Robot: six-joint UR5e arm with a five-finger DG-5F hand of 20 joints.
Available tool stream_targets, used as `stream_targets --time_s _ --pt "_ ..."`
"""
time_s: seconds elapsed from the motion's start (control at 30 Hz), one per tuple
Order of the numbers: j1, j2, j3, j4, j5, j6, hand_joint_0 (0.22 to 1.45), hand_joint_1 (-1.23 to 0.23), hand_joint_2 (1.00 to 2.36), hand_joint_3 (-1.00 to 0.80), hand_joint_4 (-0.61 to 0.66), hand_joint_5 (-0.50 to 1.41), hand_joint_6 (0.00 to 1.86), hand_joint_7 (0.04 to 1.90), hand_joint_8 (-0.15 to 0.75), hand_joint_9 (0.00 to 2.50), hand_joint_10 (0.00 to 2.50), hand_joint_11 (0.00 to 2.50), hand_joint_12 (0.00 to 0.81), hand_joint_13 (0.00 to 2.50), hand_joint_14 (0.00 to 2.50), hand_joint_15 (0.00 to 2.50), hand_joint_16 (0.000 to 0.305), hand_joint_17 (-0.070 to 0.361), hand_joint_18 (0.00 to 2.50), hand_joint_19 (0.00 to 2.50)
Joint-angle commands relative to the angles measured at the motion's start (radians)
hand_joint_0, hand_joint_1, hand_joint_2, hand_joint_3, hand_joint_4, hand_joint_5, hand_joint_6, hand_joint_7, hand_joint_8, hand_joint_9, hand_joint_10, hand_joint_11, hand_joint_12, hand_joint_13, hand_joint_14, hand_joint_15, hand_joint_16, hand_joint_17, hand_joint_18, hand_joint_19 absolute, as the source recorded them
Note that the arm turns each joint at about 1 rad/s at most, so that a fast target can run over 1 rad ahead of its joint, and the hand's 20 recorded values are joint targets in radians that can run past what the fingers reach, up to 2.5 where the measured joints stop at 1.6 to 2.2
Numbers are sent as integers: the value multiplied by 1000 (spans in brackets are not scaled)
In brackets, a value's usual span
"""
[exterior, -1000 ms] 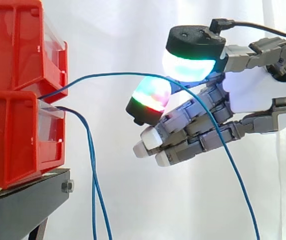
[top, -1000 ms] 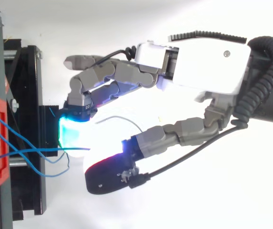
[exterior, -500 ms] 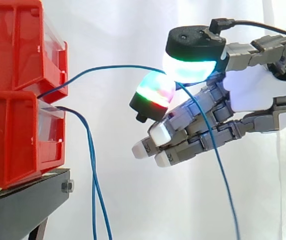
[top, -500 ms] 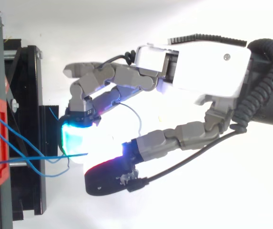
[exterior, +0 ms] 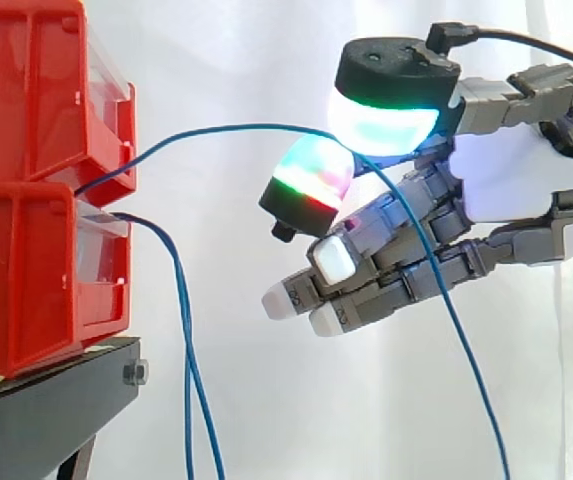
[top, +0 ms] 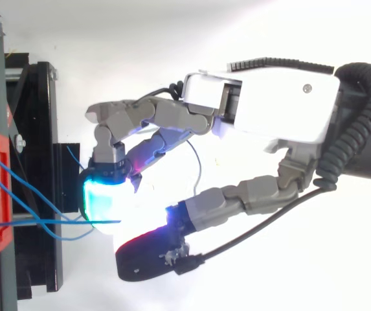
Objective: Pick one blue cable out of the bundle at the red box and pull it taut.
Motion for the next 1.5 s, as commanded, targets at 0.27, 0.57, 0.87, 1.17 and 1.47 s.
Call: stream_targets --time_s 0.27,0.57,0.87,1.17,1.47 --pt "0 -1 0 2 -3 1 593 -800 1015 -291 174 -94 844 1178 390 976 17 847 380 279 5 172 54 121 237 157" --pt "0 -1 0 2 -3 1 594 -810 1013 -325 173 -87 846 1183 394 1030 18 910 385 344 7 195 54 122 305 182" --pt "0 1 0 0 0 1 598 -814 1013 -322 167 -86 845 1187 395 1052 19 958 383 371 7 205 54 121 332 194" --pt "0 1 0 0 -1 28 606 -823 1013 -317 173 -86 846 1182 396 1072 18 1013 388 392 7 212 54 121 344 188" --pt "0 1 0 -2 3 119 609 -820 1013 -324 169 -88 847 1183 395 1085 18 1023 389 407 7 218 54 121 356 203"
